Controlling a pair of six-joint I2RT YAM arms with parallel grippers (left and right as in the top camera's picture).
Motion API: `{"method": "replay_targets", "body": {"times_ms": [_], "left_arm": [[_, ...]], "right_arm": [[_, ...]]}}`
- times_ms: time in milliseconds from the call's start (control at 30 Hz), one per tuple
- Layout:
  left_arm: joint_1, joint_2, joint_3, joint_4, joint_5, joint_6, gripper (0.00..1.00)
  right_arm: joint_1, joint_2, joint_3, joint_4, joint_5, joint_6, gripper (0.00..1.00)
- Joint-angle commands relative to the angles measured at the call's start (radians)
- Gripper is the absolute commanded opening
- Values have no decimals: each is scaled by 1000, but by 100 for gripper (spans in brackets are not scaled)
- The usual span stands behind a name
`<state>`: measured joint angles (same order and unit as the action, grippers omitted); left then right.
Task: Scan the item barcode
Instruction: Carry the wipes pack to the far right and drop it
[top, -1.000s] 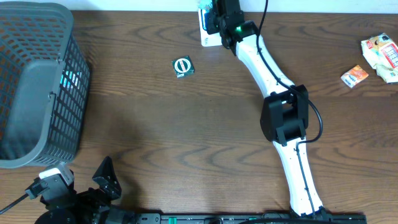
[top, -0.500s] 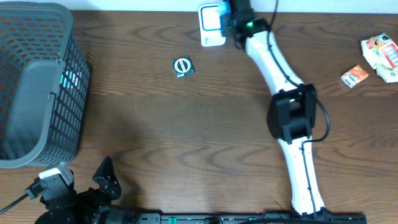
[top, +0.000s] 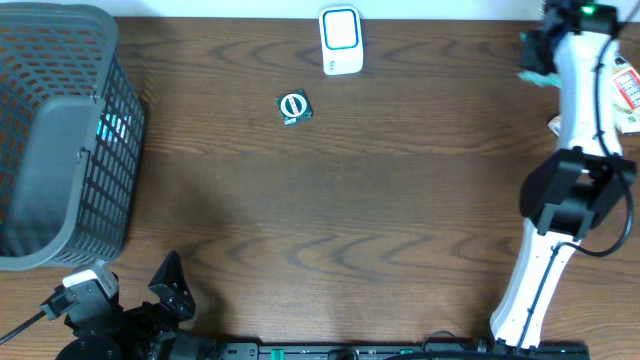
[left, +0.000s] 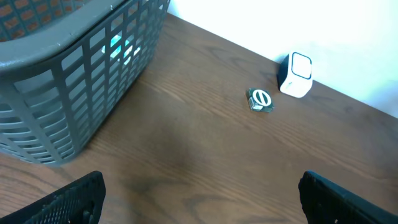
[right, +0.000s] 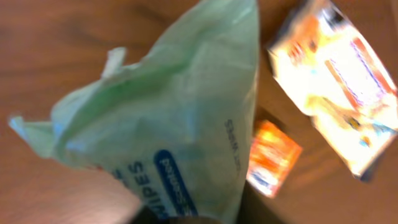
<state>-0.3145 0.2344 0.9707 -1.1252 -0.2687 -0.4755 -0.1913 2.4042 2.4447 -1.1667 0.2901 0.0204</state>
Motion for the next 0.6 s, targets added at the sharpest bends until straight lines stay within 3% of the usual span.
{"method": "replay_targets", "body": {"times_ms": [0,133,200,567], "left_arm": [[4,-2,-5,1,-17,-9,98],[4,-2,-5,1,-17,-9,98],[4,-2,-5,1,-17,-9,98],[4,-2,-5,1,-17,-9,98]], "right_arm": [[-39,11,-3,-27,14,27,64],[-83,16,-5,-63,-58,61,88],[-87,16,-5,-69,-150,60,93],[45,16,-5,-75,-871,30,97]]}}
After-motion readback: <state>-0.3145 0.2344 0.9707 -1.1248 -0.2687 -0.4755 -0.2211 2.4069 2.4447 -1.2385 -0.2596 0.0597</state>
